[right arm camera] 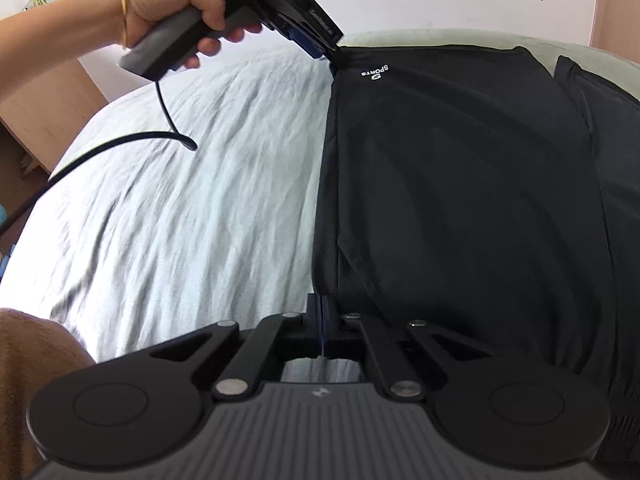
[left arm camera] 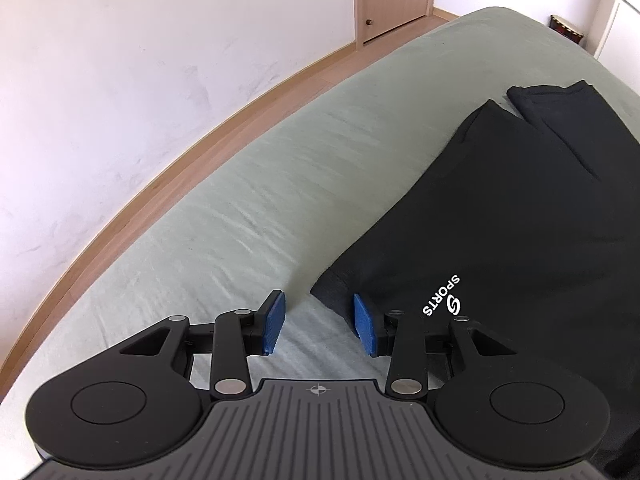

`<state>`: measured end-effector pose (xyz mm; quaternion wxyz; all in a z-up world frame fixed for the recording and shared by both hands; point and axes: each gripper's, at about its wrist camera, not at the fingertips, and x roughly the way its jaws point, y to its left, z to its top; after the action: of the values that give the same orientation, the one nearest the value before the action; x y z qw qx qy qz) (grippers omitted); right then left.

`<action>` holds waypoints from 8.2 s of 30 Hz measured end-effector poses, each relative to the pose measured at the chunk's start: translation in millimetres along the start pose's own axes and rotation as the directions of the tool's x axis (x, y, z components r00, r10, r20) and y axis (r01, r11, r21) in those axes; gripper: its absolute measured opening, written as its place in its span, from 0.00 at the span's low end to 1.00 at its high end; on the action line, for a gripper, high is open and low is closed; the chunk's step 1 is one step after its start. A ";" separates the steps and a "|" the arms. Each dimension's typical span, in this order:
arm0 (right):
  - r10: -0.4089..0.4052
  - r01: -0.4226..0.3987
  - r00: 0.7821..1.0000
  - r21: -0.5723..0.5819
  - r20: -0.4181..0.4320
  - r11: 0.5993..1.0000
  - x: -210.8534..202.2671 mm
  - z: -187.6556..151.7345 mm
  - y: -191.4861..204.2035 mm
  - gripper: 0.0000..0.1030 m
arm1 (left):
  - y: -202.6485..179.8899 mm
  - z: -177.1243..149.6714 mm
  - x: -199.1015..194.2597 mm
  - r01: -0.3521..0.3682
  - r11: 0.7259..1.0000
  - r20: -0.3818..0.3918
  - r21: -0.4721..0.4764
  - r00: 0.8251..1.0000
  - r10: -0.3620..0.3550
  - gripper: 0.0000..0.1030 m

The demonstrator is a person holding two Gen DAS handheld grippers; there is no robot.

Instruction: Fold clothes

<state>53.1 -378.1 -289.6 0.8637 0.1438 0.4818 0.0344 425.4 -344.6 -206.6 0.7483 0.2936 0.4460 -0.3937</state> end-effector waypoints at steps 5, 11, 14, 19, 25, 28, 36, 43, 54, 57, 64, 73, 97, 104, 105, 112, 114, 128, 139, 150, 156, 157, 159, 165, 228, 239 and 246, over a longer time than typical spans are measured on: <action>0.009 -0.010 1.000 -0.023 -0.028 1.000 1.2 -3.5 0.3 0.05 | 12.0 -11.9 -13.7 0.036 0.998 -0.016 -0.050 0.999 -0.037 0.36; 0.018 -0.018 1.000 -0.012 -0.015 1.000 -6.5 1.4 -2.8 0.06 | 17.0 -14.2 -22.9 0.154 0.977 0.022 -0.147 0.988 -0.153 0.38; 0.015 -0.015 1.000 0.000 -0.012 1.000 -6.4 4.9 -3.4 0.06 | 14.6 -10.9 -14.7 0.182 0.962 0.020 -0.201 0.983 -0.182 0.41; 0.019 -0.019 1.000 0.012 -0.001 1.000 -12.1 3.6 -5.1 0.11 | 16.3 -10.3 0.3 0.160 0.935 0.026 -0.315 0.987 -0.160 0.44; 0.014 -0.014 1.000 0.013 0.005 1.000 -12.4 2.8 -4.5 0.27 | 18.4 -9.9 14.5 0.210 0.889 0.066 -0.406 0.977 -0.201 0.51; -0.002 0.002 1.000 0.007 -0.001 1.000 -10.7 1.9 -5.6 0.27 | 18.7 -7.0 20.7 0.211 0.875 0.080 -0.436 0.977 -0.196 0.52; -0.022 0.022 1.000 -0.005 -0.002 1.000 -6.8 0.3 -4.1 0.00 | 9.1 -2.3 24.9 0.193 0.897 0.108 -0.397 0.981 -0.163 0.07; 0.009 -0.009 1.000 -0.033 0.009 0.999 -9.1 0.1 5.2 0.00 | 20.6 -9.3 11.1 0.168 0.906 0.137 -0.388 0.983 -0.124 0.03; 0.035 -0.035 0.999 -0.002 -0.019 0.999 -19.6 1.2 -4.6 0.06 | 19.9 -14.7 15.8 0.118 0.903 0.129 -0.413 0.989 -0.071 0.32; 0.051 -0.051 0.999 0.010 -0.005 0.999 -34.0 0.4 -3.8 0.06 | 22.8 -10.6 -2.0 0.080 0.914 0.145 -0.398 0.989 -0.024 0.36; 0.051 -0.051 0.998 0.025 0.026 0.998 -60.0 -12.1 -10.9 0.06 | -0.2 -9.8 -28.9 0.141 0.939 0.198 -0.315 0.977 -0.081 0.37; 0.035 -0.035 0.999 0.067 -0.011 0.997 -38.2 -19.0 -21.9 0.06 | -46.6 -29.7 3.2 0.084 0.978 0.099 -0.192 0.993 -0.066 0.38; 0.044 -0.044 0.999 0.065 -0.006 0.997 -93.7 -50.8 -42.6 0.36 | -185.6 -110.3 -79.9 0.310 0.940 -0.074 0.146 0.950 -0.302 0.39; 0.029 -0.028 1.000 0.031 -0.011 0.999 -80.6 -63.7 -35.6 0.35 | -202.7 -127.0 -61.1 0.300 0.949 -0.098 0.102 0.952 -0.290 0.39; 0.030 -0.030 1.000 0.026 -0.009 0.999 -79.0 -65.2 -34.1 0.35 | -202.1 -128.5 -62.6 0.298 0.950 -0.094 0.097 0.953 -0.289 0.39; 0.036 -0.036 0.999 -0.003 0.007 0.999 -70.5 -64.9 -23.2 0.35 | -202.4 -126.3 -75.3 0.282 0.956 -0.077 0.083 0.958 -0.276 0.39; 0.014 -0.014 1.000 -0.004 0.020 1.000 -67.2 -65.4 -22.3 0.31 | -203.8 -125.9 -77.0 0.279 0.957 -0.070 0.079 0.959 -0.274 0.39; -0.016 0.026 0.997 -0.140 0.075 0.990 -96.8 -62.5 2.7 0.26 | -191.6 -123.7 -76.4 0.273 0.962 -0.059 0.032 0.961 -0.270 0.39; -0.142 0.142 0.990 -0.239 0.019 0.961 -56.2 -51.7 10.8 0.17 | -193.9 -126.3 -70.6 0.271 0.962 -0.068 0.044 0.961 -0.268 0.39; -0.078 0.053 0.994 -0.301 -0.073 0.952 -56.0 -64.9 8.3 0.13 | -194.5 -126.5 -62.1 0.221 0.973 -0.080 0.068 0.973 -0.216 0.39; -0.024 0.009 0.998 -0.250 -0.056 0.968 -75.3 -59.4 1.2 0.23 | -194.9 -126.5 -65.4 0.215 0.975 -0.082 0.064 0.974 -0.210 0.39; -0.015 0.004 0.999 -0.231 -0.047 0.973 -81.9 -58.3 -2.7 0.27 | -193.7 -125.5 -66.9 0.216 0.975 -0.083 0.056 0.974 -0.211 0.39; 0.000 -0.004 1.000 -0.184 -0.018 0.983 -97.0 -55.5 -13.4 0.35 | -190.5 -120.5 -76.0 0.210 0.977 -0.066 0.045 0.976 -0.207 0.39; 0.001 -0.006 0.997 0.069 0.076 0.998 -151.1 -42.6 -89.8 0.50 | -201.0 -95.0 -102.5 0.192 0.979 0.022 0.066 0.981 -0.194 0.39; -0.184 0.096 0.972 0.465 0.149 0.880 -124.0 92.5 -408.8 0.55 | -426.7 -55.1 -71.6 0.322 0.947 0.119 0.020 0.939 -0.322 0.41; -0.153 0.050 0.976 0.518 0.158 0.854 -95.1 125.0 -438.6 0.56 | -255.2 55.4 -24.1 0.127 0.979 0.260 -0.157 0.962 -0.083 0.44; -0.151 0.050 0.977 0.532 0.148 0.845 -85.9 124.5 -445.9 0.57 | -237.6 89.8 12.5 0.068 0.990 0.255 -0.123 0.966 -0.035 0.43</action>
<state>76.8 -848.3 -283.0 0.8329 0.3512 0.3977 -0.1576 266.1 -542.8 -200.2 0.8062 0.1798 0.3792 -0.4171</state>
